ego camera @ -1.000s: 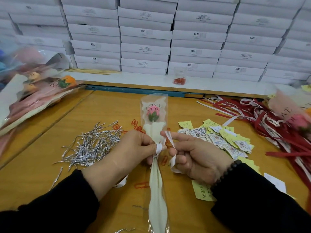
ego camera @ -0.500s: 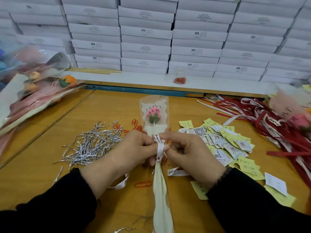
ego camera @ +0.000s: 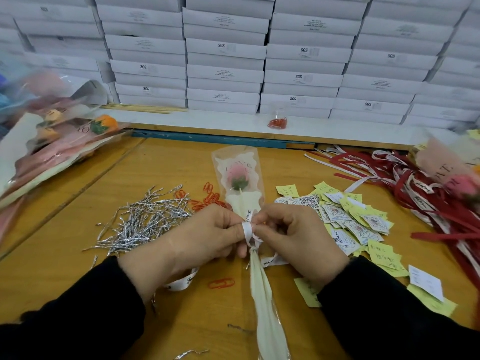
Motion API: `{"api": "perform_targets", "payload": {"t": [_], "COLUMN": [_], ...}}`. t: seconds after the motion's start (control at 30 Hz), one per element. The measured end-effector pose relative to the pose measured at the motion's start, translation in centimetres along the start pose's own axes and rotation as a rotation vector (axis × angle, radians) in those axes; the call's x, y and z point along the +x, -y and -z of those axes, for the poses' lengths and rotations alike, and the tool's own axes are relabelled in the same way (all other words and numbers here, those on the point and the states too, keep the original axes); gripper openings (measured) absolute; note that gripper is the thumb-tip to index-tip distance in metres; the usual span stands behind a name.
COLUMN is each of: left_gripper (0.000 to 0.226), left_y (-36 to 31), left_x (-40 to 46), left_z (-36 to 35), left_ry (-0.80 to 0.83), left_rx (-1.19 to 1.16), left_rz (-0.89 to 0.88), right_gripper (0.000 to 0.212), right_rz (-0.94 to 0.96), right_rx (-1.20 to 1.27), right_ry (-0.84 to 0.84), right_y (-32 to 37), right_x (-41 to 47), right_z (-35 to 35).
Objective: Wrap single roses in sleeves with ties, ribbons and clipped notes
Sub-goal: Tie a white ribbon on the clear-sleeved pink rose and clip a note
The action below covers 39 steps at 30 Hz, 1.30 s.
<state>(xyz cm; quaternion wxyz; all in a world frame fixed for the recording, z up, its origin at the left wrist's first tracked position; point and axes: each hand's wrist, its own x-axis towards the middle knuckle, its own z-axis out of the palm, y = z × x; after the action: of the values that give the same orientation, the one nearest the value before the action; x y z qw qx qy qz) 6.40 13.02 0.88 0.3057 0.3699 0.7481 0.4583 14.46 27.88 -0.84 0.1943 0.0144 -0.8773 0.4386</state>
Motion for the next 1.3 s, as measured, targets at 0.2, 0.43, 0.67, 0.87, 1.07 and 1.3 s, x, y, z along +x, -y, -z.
{"api": "perform_targets", "payload": {"t": [0.2,0.43,0.67,0.87,1.07,1.3], "left_gripper": [0.036,0.028,0.026,0.02,0.033,0.012], "left_y": [0.0,0.3,0.6,0.0,0.2,1.2], "left_x": [0.1,0.3,0.5,0.3,0.6,1.1], "left_z": [-0.1,0.1,0.1,-0.1,0.2,0.4], "left_ry": [-0.027,-0.099,-0.14,-0.184,-0.346,-0.424], "left_rx": [-0.015,-0.021,-0.038,-0.064,-0.118,-0.009], "left_rz": [-0.012,-0.043,-0.052,-0.073,-0.138,-0.162], "right_gripper": [0.027,0.02,0.018,0.012,0.012,0.017], "right_rz": [-0.069,-0.115,-0.087,-0.137,-0.386,-0.319], "right_rx": [0.161,0.198,0.154,0.052,0.258,-0.697], "right_ry": [0.033,0.083,0.06,0.071,0.16,-0.054], "right_y": [-0.2,-0.3,-0.2,0.0,0.9,1.2], "right_x": [0.2,0.4,0.3,0.3,0.6,0.9], "right_z": [0.2,0.3,0.3,0.5,2.0,3.8]}}
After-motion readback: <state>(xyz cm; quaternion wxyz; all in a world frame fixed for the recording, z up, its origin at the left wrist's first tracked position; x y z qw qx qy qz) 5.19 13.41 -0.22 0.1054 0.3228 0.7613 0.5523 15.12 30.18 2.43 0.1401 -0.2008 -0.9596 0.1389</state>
